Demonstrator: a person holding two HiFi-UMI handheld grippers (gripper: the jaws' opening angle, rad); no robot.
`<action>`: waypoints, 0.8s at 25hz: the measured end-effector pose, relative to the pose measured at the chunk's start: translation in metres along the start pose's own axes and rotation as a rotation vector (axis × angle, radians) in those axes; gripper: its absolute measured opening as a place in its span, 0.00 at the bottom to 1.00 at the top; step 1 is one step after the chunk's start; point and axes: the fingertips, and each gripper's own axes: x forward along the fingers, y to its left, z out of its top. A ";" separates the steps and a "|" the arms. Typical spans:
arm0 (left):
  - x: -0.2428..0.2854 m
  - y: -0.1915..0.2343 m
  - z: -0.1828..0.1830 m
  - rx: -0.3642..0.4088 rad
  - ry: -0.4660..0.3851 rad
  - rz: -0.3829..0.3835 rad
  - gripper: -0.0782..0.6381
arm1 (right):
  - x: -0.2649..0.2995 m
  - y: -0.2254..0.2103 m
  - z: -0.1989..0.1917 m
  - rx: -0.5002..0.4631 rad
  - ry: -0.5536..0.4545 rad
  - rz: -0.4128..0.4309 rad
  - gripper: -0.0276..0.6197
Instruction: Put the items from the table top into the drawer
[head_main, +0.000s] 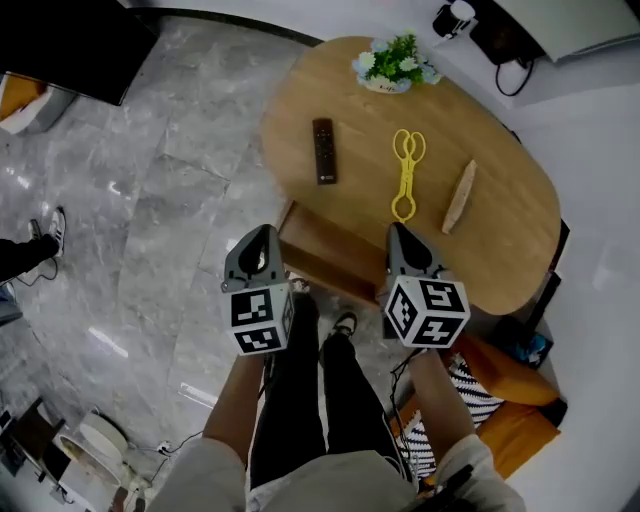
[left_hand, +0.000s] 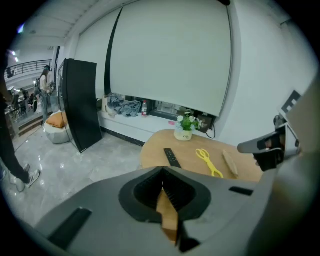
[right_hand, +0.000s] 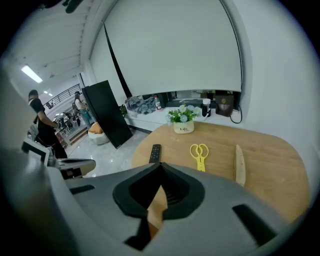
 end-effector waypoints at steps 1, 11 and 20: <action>0.010 0.005 -0.007 -0.011 0.001 0.003 0.12 | 0.011 0.000 -0.007 -0.004 0.008 0.000 0.03; 0.050 0.033 -0.051 0.023 0.001 0.012 0.12 | 0.073 0.004 -0.037 0.054 0.048 0.006 0.03; 0.065 0.049 -0.077 -0.018 0.043 0.028 0.12 | 0.128 0.022 -0.036 0.013 0.089 0.033 0.10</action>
